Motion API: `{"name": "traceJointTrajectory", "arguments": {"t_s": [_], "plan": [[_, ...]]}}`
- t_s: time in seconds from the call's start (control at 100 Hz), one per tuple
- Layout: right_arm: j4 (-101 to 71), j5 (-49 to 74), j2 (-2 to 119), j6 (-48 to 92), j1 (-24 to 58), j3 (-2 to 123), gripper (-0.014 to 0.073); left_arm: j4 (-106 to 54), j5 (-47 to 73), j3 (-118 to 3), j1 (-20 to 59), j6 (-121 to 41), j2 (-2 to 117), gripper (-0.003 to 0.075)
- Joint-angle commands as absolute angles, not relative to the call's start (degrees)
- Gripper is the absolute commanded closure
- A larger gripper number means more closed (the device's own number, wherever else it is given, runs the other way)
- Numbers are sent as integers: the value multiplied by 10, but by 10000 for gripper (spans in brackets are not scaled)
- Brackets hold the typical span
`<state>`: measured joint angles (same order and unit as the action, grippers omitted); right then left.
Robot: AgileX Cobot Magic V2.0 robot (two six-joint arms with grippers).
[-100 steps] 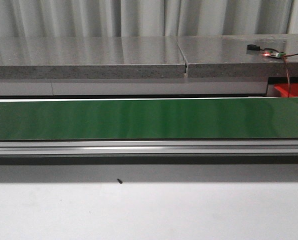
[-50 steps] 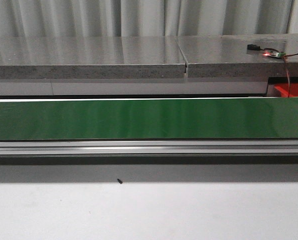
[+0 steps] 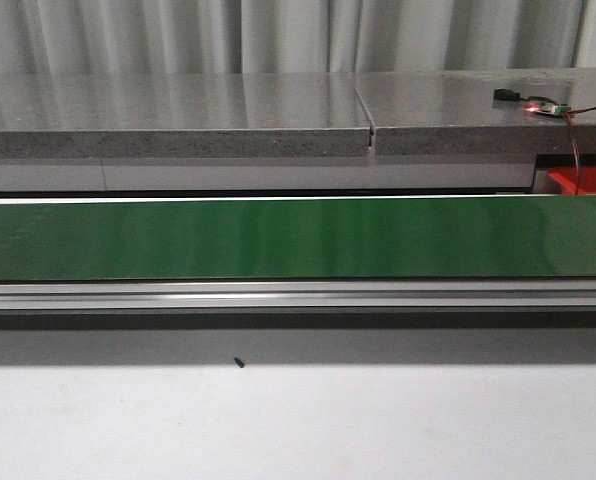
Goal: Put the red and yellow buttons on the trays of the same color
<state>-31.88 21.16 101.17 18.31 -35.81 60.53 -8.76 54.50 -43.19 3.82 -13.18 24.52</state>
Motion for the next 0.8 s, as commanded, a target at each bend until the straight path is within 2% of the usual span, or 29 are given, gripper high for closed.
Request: {"name": "traceJointTrajectory", "arguments": {"t_s": [0.0,0.1,0.17,0.79], "plan": [[-322,213,999,193,-360,615,277,-98,505,-445,43,-127,249,739],[-322,219,999,197,-360,615,121,-98,505,-445,43,-127,249,739],[-322,220,997,197,-360,615,68,-98,505,-445,43,-127,249,739],[-317,222,873,210,-355,615,71,-98,505,-445,43,-127,249,739]]}}
